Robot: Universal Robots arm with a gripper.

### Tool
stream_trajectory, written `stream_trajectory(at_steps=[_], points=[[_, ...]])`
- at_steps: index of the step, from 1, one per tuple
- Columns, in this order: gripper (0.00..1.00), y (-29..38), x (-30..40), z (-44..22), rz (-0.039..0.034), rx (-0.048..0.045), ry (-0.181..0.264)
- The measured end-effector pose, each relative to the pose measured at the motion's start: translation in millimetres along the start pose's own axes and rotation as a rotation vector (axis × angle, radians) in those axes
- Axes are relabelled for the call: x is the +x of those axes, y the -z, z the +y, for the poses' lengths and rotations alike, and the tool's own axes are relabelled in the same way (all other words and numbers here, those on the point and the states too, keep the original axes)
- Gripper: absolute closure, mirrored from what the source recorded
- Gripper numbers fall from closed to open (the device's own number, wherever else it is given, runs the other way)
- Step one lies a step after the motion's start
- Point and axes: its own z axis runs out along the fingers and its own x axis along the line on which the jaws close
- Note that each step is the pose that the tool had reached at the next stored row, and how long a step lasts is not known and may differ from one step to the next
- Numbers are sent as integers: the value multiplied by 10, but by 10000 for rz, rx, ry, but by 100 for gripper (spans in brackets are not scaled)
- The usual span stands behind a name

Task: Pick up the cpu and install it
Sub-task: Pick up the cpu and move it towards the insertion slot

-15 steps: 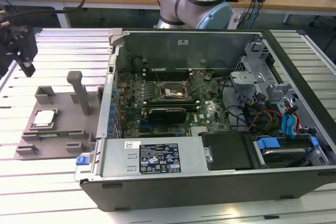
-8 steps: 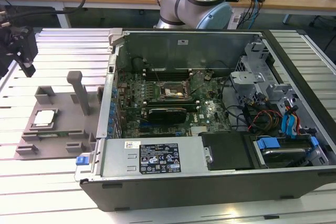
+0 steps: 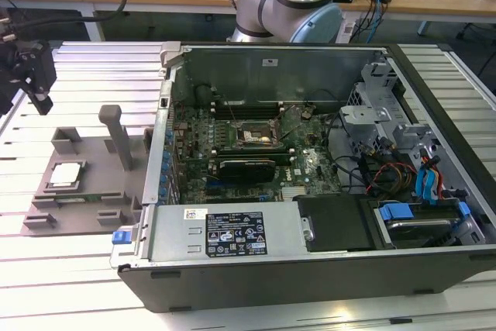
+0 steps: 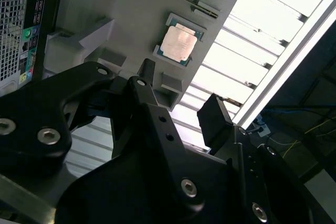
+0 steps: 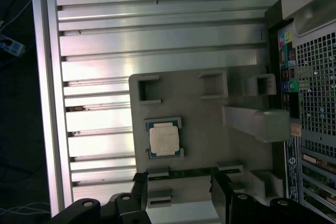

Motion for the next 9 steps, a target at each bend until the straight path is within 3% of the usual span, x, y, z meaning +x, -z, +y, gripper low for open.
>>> stream_trajectory(at_steps=[9], points=[[40, -31, 1, 1, 0, 0, 0]])
